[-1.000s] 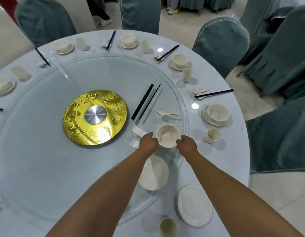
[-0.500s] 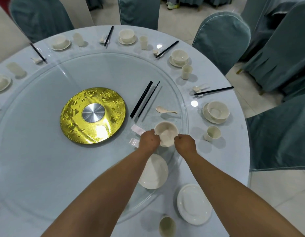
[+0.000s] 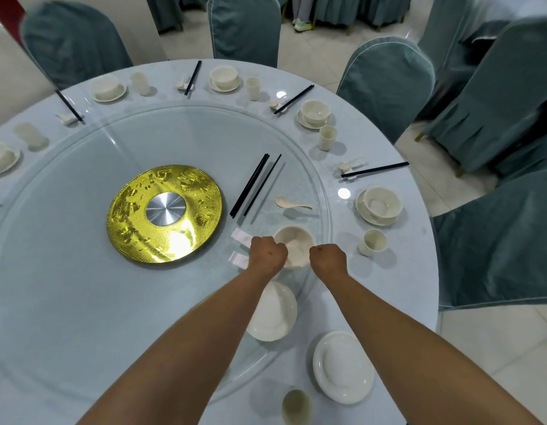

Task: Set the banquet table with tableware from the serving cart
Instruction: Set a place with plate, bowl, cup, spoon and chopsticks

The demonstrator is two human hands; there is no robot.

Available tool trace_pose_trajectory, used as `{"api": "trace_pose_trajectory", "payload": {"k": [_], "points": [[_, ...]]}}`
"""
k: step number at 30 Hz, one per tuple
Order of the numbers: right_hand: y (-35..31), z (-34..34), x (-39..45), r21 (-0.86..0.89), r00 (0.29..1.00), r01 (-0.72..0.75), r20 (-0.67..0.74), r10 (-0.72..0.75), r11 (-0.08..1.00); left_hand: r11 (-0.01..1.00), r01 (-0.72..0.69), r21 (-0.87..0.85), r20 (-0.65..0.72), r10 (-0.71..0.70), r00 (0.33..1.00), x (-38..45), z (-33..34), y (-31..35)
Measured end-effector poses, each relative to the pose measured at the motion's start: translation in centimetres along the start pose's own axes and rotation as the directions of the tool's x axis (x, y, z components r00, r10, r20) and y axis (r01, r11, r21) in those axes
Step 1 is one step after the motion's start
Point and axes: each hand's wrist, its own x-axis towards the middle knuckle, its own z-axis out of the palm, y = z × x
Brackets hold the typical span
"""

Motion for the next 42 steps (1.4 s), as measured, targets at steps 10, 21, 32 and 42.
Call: {"api": "trace_pose_trajectory", "payload": {"k": [10,21,32,42], "points": [[0.2,-0.1,1.3,0.055,0.994,-0.11,0.021,0.109,0.992,0.999,0.03,-0.022,0.053,-0.029,0.998,0.4,0.6,0.2],[1.1,0.8,2.5,0.206,0.978,-0.209,0.042,0.205,0.956,0.99,0.14,-0.023,0.046,-0.139,0.989,0.7,0.7,-1.1],[1.1,0.8,2.5,0.348,0.96,-0.281,0.105,0.26,0.894,0.927,0.271,-0.26,0.088,-0.257,0.962,0.4,-0.9,-1.3],[0.7,-1.4,0.3,0.395,0.99,-0.14,0.028,0.14,0.908,0.944,0.191,-0.268,0.079,-0.176,0.981,-1.2,-2.3,0.1]]}}
